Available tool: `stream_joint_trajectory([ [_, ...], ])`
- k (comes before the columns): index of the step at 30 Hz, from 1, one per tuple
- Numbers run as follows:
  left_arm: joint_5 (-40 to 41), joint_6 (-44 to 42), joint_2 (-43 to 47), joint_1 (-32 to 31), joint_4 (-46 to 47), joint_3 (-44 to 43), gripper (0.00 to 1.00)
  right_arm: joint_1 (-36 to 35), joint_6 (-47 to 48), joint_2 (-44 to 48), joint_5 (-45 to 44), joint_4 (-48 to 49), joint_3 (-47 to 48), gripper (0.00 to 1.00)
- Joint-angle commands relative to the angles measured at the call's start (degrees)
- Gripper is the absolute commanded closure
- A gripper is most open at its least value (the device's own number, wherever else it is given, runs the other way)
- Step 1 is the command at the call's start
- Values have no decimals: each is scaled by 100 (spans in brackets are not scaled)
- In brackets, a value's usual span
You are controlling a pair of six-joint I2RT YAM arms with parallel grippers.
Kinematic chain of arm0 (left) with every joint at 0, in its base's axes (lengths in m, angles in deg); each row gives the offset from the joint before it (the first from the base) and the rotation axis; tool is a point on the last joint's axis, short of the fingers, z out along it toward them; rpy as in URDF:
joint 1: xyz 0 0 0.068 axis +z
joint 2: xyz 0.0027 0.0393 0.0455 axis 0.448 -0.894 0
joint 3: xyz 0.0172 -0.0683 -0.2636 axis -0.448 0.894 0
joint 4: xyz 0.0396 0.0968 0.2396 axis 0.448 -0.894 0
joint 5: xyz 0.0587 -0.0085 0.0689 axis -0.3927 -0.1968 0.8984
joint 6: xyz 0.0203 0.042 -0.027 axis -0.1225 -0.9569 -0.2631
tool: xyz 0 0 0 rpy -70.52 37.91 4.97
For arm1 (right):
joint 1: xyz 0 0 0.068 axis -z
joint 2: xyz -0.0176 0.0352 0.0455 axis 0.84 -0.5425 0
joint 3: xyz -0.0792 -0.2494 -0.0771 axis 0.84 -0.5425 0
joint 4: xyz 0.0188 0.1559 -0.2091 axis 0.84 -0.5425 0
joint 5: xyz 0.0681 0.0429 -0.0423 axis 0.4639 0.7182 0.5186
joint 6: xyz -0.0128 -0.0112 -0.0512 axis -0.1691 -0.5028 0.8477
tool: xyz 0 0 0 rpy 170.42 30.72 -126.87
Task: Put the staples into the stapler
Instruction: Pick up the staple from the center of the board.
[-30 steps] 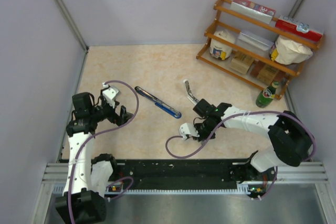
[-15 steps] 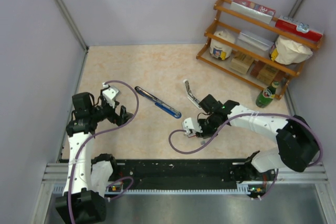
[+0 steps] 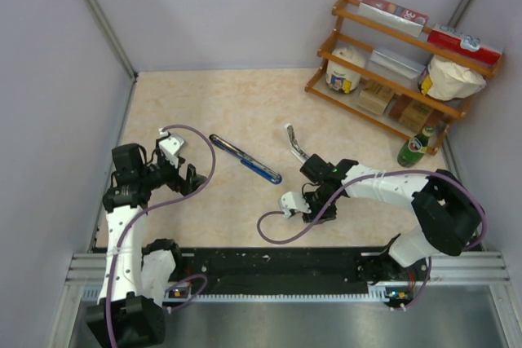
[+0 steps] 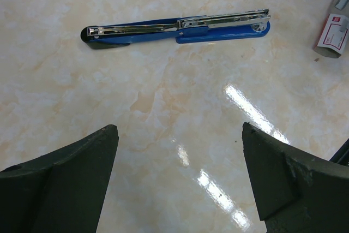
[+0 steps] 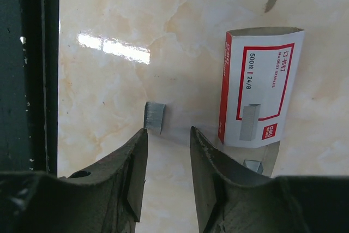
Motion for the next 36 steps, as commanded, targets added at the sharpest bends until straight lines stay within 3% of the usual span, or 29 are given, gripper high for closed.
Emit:
stream_joint_trajectory([
  [1, -136, -107, 43, 39, 25, 53, 1, -48, 36, 154, 163, -150, 144, 61],
  [12, -136, -107, 43, 39, 33, 61, 1, -118, -17, 31, 365, -397, 320, 54],
  [22, -136, -116, 43, 47, 25, 53, 1, -417, -342, -435, -83, -45, 294, 53],
  [29, -136, -125, 52, 47, 24, 61, 1, -593, -413, -479, -285, 17, 320, 75],
  [36, -145, -125, 52, 56, 24, 61, 1, -619, -413, -365, -206, -98, 355, 89],
])
